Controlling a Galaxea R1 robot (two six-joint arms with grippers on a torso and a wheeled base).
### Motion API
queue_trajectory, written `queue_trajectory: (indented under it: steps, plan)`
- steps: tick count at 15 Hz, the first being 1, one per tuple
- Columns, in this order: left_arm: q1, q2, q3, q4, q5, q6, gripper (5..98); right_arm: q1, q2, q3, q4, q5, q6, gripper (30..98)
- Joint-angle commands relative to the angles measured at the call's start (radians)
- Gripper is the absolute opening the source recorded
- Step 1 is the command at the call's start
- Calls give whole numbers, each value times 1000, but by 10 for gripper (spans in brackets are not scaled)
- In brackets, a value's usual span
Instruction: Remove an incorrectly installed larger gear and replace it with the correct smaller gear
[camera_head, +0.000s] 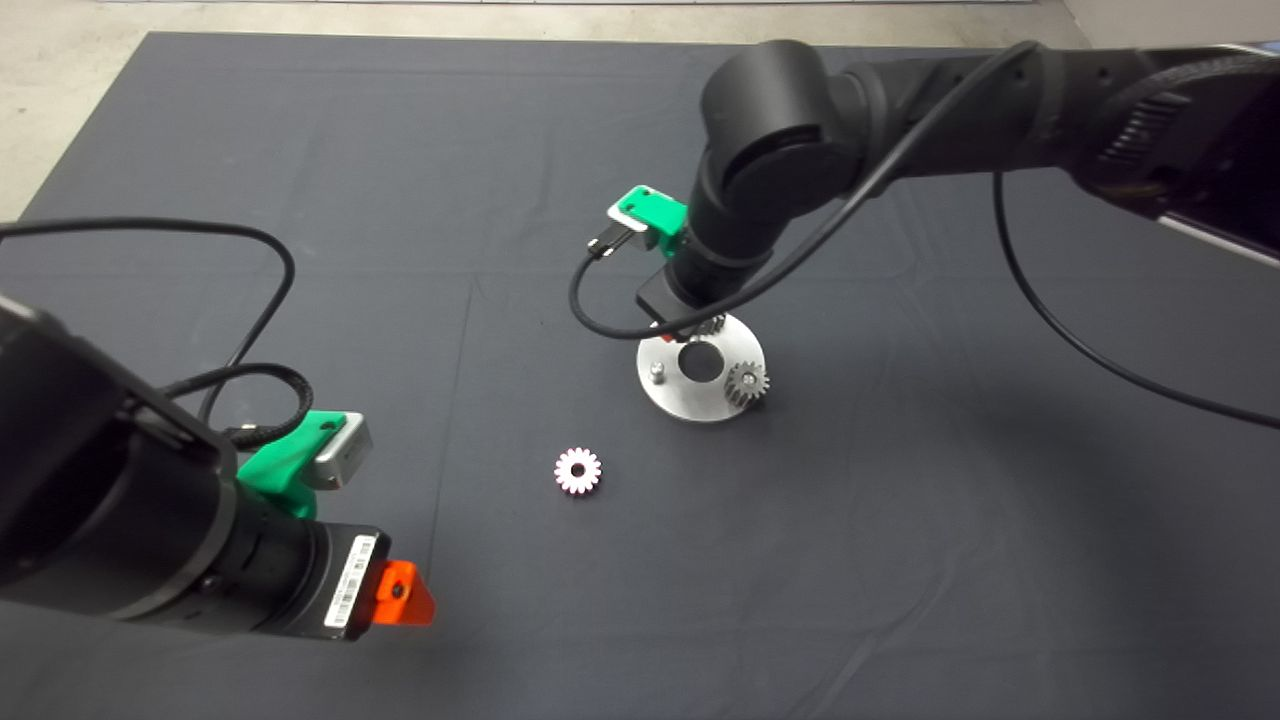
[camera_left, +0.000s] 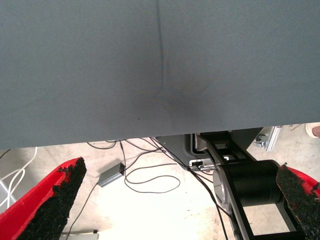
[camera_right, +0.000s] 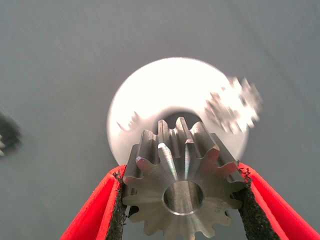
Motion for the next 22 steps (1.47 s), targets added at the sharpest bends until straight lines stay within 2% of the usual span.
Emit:
queue_trajectory:
  steps: [1,11,14,22]
  plan:
    - [-16,-2,16,-22,1,-4,981,47,-138,179,72,-94,47,498]
    - [-15,-2,18,-22,1,-4,981,47,-361,407,101,-95,65,497]
    - [-14,-2,16,-22,1,-4,981,47,-426,447,103,-95,66,497]
    - [-14,-2,18,-22,1,-4,981,41,-491,501,101,-97,66,496]
